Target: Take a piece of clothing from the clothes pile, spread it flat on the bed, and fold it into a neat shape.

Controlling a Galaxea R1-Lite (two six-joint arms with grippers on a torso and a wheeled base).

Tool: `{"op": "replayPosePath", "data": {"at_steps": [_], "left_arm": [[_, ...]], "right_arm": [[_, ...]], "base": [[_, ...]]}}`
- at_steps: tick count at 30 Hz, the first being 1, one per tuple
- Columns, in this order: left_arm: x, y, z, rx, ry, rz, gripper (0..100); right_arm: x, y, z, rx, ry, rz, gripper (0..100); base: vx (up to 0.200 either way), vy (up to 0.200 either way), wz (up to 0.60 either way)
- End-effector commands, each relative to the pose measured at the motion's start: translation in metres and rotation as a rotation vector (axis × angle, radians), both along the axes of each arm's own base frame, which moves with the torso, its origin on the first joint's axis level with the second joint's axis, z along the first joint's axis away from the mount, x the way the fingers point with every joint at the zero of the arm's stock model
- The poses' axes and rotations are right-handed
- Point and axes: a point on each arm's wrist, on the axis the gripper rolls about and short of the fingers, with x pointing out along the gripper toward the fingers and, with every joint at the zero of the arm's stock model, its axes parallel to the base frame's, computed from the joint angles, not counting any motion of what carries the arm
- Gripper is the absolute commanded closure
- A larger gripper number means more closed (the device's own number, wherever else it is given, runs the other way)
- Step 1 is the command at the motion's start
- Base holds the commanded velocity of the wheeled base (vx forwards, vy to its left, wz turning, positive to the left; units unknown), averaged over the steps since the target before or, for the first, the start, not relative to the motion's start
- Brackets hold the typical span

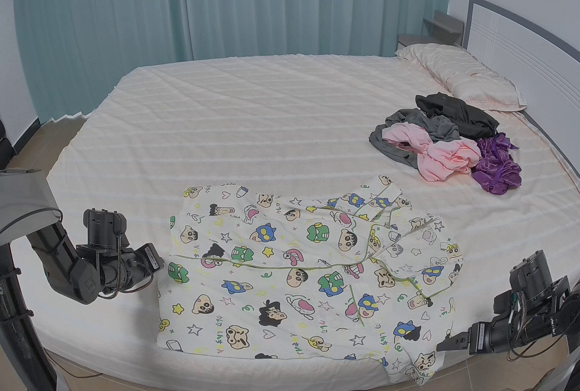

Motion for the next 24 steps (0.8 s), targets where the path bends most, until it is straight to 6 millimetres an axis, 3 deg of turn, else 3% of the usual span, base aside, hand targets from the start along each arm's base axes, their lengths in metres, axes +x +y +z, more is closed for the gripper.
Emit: {"op": "replayPosePath", "data": {"at_steps": [1,9,15,17,19,20,24], "left_arm": [[0.001,0.001,-0.003,-0.003,0.007,0.005,0],[0.000,0.008,0.004,-0.009,-0.009,0.033,0],[-0.016,0.011,0.022,-0.014,-0.042,0.041,0],[-0.021,0.010,0.026,-0.026,-0.049,0.048,0],[-0.021,0.010,0.026,-0.028,-0.050,0.048,0],[-0.025,0.009,0.034,-0.085,-0.075,0.092,0],[-0.029,0.007,0.044,-0.119,-0.097,0.112,0]], "right_arm": [[0.000,0.000,0.003,0.006,-0.020,-0.003,0],[0.012,0.001,0.032,0.063,-0.180,-0.026,0],[0.072,0.020,0.068,0.183,-0.285,-0.130,0],[0.097,0.029,0.068,0.214,-0.269,-0.178,0],[0.100,0.029,0.068,0.215,-0.269,-0.182,0],[0.133,0.039,0.066,0.264,-0.248,-0.249,0],[0.165,0.048,0.059,0.307,-0.224,-0.310,0]], "base": [[0.000,0.000,0.00],[0.000,0.000,0.00],[0.000,0.000,0.00],[0.000,0.000,0.00],[0.000,0.000,0.00],[0.000,0.000,0.00],[0.000,0.000,0.00]]}}
